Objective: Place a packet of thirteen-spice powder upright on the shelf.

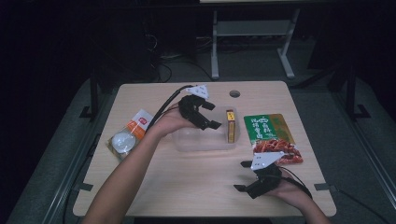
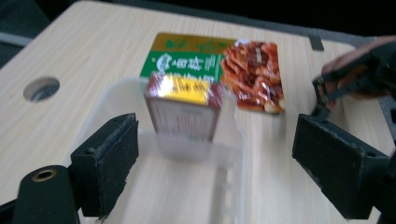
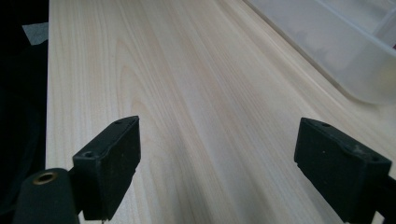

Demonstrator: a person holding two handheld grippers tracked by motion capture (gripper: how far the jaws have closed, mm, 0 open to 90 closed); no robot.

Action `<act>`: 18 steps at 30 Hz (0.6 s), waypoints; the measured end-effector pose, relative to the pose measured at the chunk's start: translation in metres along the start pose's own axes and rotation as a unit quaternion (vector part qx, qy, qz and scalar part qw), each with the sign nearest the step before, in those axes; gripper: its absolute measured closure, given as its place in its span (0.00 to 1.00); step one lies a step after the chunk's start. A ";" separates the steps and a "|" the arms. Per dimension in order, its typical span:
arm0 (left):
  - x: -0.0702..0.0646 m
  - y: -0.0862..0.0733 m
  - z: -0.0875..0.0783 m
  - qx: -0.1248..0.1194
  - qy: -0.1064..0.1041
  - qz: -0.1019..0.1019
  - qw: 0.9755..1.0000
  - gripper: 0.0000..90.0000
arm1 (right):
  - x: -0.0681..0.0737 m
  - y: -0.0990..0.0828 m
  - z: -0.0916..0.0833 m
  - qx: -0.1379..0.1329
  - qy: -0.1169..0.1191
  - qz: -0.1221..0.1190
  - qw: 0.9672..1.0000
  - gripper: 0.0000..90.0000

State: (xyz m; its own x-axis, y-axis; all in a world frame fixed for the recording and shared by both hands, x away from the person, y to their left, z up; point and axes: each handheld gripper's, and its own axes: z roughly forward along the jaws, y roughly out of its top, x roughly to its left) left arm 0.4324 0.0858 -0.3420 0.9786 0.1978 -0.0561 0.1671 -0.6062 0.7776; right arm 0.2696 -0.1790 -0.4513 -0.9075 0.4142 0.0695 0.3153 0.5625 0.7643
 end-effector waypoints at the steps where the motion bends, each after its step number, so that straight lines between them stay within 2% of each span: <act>1: -0.004 -0.003 -0.003 0.005 0.007 -0.005 1.000 0.16 | 0.000 -0.001 0.000 0.000 0.000 0.001 1.000 0.16; 3: -0.008 -0.008 -0.007 0.012 0.020 -0.004 1.000 0.16 | 0.000 -0.002 0.001 0.007 -0.001 0.003 1.000 0.16; 6: -0.016 -0.018 -0.013 0.021 0.022 -0.010 0.999 0.16 | 0.001 -0.002 0.001 0.007 -0.003 0.002 1.000 0.16; 7: -0.019 -0.022 -0.015 0.030 0.025 -0.006 0.999 0.16 | 0.001 -0.001 0.001 0.006 -0.004 0.002 1.000 0.16; 8: -0.023 -0.026 -0.016 0.029 0.026 -0.012 0.999 0.16 | 0.002 -0.001 0.001 0.006 -0.003 0.000 1.000 0.16; 12: -0.034 -0.043 -0.022 0.038 0.036 -0.016 0.999 0.16 | 0.004 -0.002 0.003 0.013 -0.005 -0.006 1.000 0.16; 18: -0.050 -0.065 -0.030 0.032 0.031 -0.028 0.999 0.16 | 0.004 -0.001 0.003 0.015 -0.007 -0.005 1.000 0.16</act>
State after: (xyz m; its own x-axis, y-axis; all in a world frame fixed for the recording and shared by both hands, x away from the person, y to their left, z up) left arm 0.3693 0.1379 -0.3709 0.9588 0.2781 -0.0578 0.2299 -0.6400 0.7332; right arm 0.2667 -0.1760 -0.4541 -0.9065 0.4189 0.0524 0.3145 0.5874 0.7457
